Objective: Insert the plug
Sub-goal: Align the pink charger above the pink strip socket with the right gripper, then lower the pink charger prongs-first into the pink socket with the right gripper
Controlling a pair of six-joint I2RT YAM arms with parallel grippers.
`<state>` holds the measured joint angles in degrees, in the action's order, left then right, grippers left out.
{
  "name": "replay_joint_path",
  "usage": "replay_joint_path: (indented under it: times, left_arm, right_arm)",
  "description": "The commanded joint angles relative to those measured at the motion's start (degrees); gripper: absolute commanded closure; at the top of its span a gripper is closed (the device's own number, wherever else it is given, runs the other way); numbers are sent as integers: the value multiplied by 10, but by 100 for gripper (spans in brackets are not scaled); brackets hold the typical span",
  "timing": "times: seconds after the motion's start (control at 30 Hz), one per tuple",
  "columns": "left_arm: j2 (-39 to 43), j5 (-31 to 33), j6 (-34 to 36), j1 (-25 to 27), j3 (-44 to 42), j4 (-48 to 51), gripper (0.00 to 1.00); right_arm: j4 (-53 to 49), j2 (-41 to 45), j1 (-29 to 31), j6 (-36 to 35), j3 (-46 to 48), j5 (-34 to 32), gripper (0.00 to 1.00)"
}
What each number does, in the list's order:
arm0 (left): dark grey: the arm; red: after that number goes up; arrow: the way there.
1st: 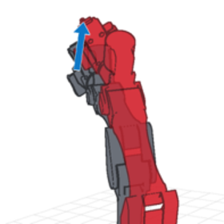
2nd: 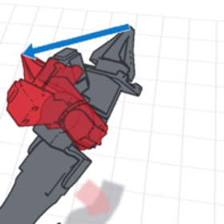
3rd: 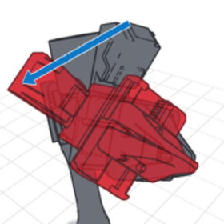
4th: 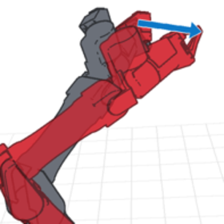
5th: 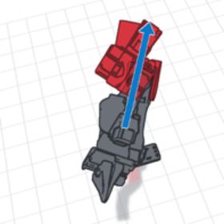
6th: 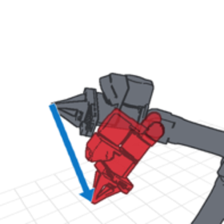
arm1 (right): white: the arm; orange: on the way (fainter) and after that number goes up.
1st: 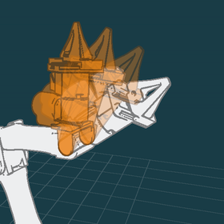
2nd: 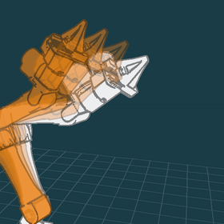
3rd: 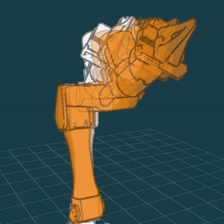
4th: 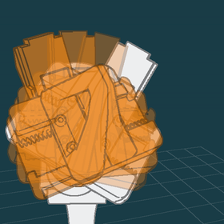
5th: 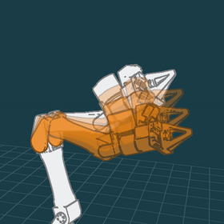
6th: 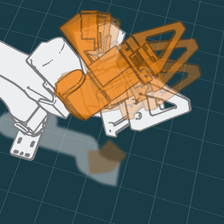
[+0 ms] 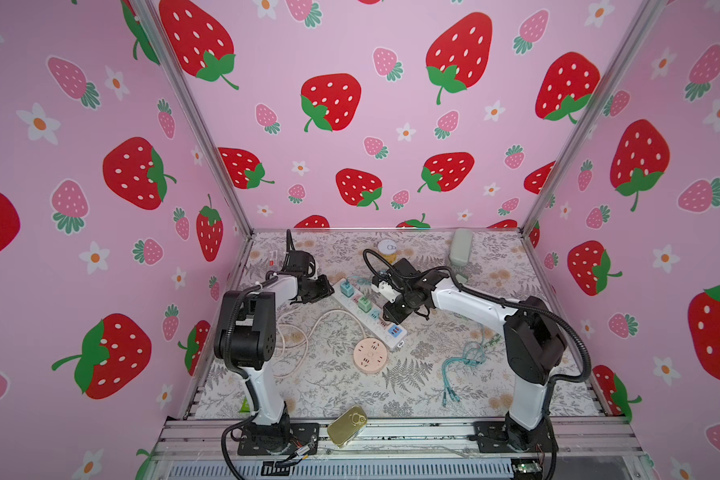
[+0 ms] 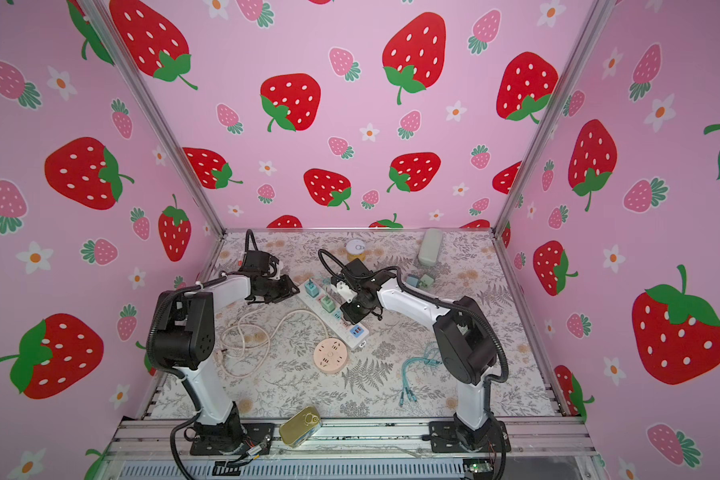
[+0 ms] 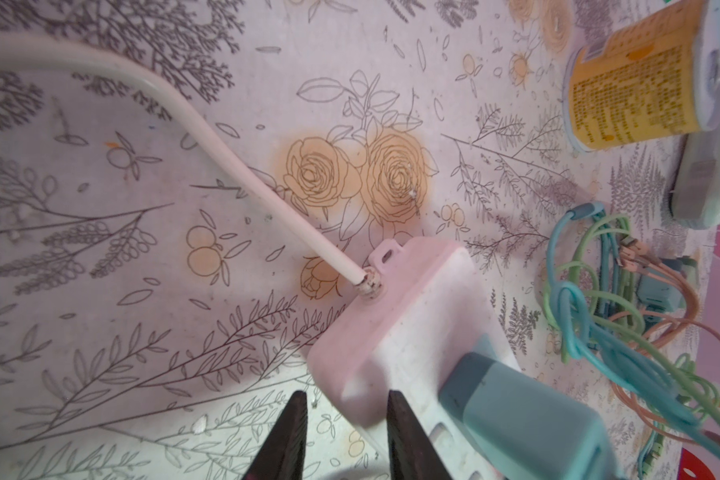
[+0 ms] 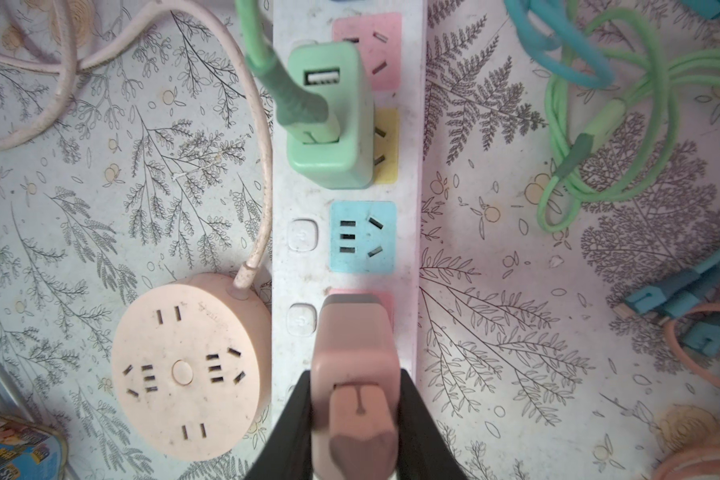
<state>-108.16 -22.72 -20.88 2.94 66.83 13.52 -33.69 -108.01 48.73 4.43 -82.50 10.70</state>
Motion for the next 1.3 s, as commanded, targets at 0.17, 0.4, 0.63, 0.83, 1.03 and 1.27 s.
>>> replay_joint_path:
  times: [0.17,0.4,0.63,0.83,1.03,1.27]
  left_arm:
    - [-3,-12,11,-6,8,4,65]
    - [-5,-17,10,-7,10,4,68]
    - [-5,-17,11,-9,11,5,68]
    - [0,-17,13,-12,9,7,68]
    - [1,-19,13,-12,11,8,69]
    - [1,-20,12,-13,11,8,69]
  right_arm:
    - [-20,-23,14,-5,-26,-8,91]
    - [-32,-23,19,-6,-30,-32,91]
    - [-40,-18,20,-11,-34,-29,91]
    - [-15,13,19,-12,-27,4,91]
    - [-8,29,19,-7,-23,6,91]
    - [-27,13,19,-12,-20,-21,91]
